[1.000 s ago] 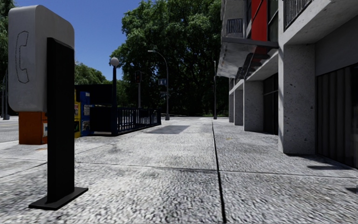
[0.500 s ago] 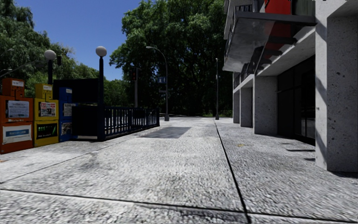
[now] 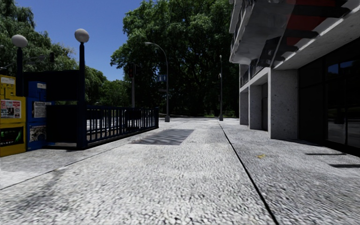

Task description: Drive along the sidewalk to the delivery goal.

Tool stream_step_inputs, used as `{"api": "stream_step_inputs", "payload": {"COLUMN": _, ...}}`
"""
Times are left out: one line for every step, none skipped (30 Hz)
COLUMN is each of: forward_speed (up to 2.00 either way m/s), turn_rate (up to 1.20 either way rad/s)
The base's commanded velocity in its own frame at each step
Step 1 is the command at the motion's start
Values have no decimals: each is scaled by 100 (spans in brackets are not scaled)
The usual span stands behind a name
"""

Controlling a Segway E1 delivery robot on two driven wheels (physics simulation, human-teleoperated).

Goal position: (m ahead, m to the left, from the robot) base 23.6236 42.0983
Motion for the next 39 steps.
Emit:
{"api": "stream_step_inputs", "payload": {"forward_speed": 200, "turn_rate": 0}}
{"api": "stream_step_inputs", "payload": {"forward_speed": 200, "turn_rate": 0}}
{"api": "stream_step_inputs", "payload": {"forward_speed": 200, "turn_rate": 0}}
{"api": "stream_step_inputs", "payload": {"forward_speed": 200, "turn_rate": 0}}
{"api": "stream_step_inputs", "payload": {"forward_speed": 200, "turn_rate": 0}}
{"api": "stream_step_inputs", "payload": {"forward_speed": 200, "turn_rate": 0}}
{"api": "stream_step_inputs", "payload": {"forward_speed": 200, "turn_rate": 0}}
{"api": "stream_step_inputs", "payload": {"forward_speed": 200, "turn_rate": 0}}
{"api": "stream_step_inputs", "payload": {"forward_speed": 200, "turn_rate": 0}}
{"api": "stream_step_inputs", "payload": {"forward_speed": 200, "turn_rate": 0}}
{"api": "stream_step_inputs", "payload": {"forward_speed": 200, "turn_rate": 0}}
{"api": "stream_step_inputs", "payload": {"forward_speed": 200, "turn_rate": 0}}
{"api": "stream_step_inputs", "payload": {"forward_speed": 200, "turn_rate": 0}}
{"api": "stream_step_inputs", "payload": {"forward_speed": 200, "turn_rate": 0}}
{"api": "stream_step_inputs", "payload": {"forward_speed": 200, "turn_rate": 0}}
{"api": "stream_step_inputs", "payload": {"forward_speed": 200, "turn_rate": 0}}
{"api": "stream_step_inputs", "payload": {"forward_speed": 200, "turn_rate": 0}}
{"api": "stream_step_inputs", "payload": {"forward_speed": 200, "turn_rate": 0}}
{"api": "stream_step_inputs", "payload": {"forward_speed": 200, "turn_rate": 0}}
{"api": "stream_step_inputs", "payload": {"forward_speed": 200, "turn_rate": 0}}
{"api": "stream_step_inputs", "payload": {"forward_speed": 200, "turn_rate": 0}}
{"api": "stream_step_inputs", "payload": {"forward_speed": 200, "turn_rate": 0}}
{"api": "stream_step_inputs", "payload": {"forward_speed": 200, "turn_rate": 0}}
{"api": "stream_step_inputs", "payload": {"forward_speed": 200, "turn_rate": 0}}
{"api": "stream_step_inputs", "payload": {"forward_speed": 200, "turn_rate": 0}}
{"api": "stream_step_inputs", "payload": {"forward_speed": 200, "turn_rate": 0}}
{"api": "stream_step_inputs", "payload": {"forward_speed": 200, "turn_rate": 0}}
{"api": "stream_step_inputs", "payload": {"forward_speed": 200, "turn_rate": 0}}
{"api": "stream_step_inputs", "payload": {"forward_speed": 200, "turn_rate": 0}}
{"api": "stream_step_inputs", "payload": {"forward_speed": 200, "turn_rate": 0}}
{"api": "stream_step_inputs", "payload": {"forward_speed": 200, "turn_rate": 0}}
{"api": "stream_step_inputs", "payload": {"forward_speed": 200, "turn_rate": 0}}
{"api": "stream_step_inputs", "payload": {"forward_speed": 200, "turn_rate": 0}}
{"api": "stream_step_inputs", "payload": {"forward_speed": 200, "turn_rate": 0}}
{"api": "stream_step_inputs", "payload": {"forward_speed": 200, "turn_rate": 0}}
{"api": "stream_step_inputs", "payload": {"forward_speed": 200, "turn_rate": 0}}
{"api": "stream_step_inputs", "payload": {"forward_speed": 200, "turn_rate": 0}}
{"api": "stream_step_inputs", "payload": {"forward_speed": 200, "turn_rate": 0}}
{"api": "stream_step_inputs", "payload": {"forward_speed": 200, "turn_rate": 0}}
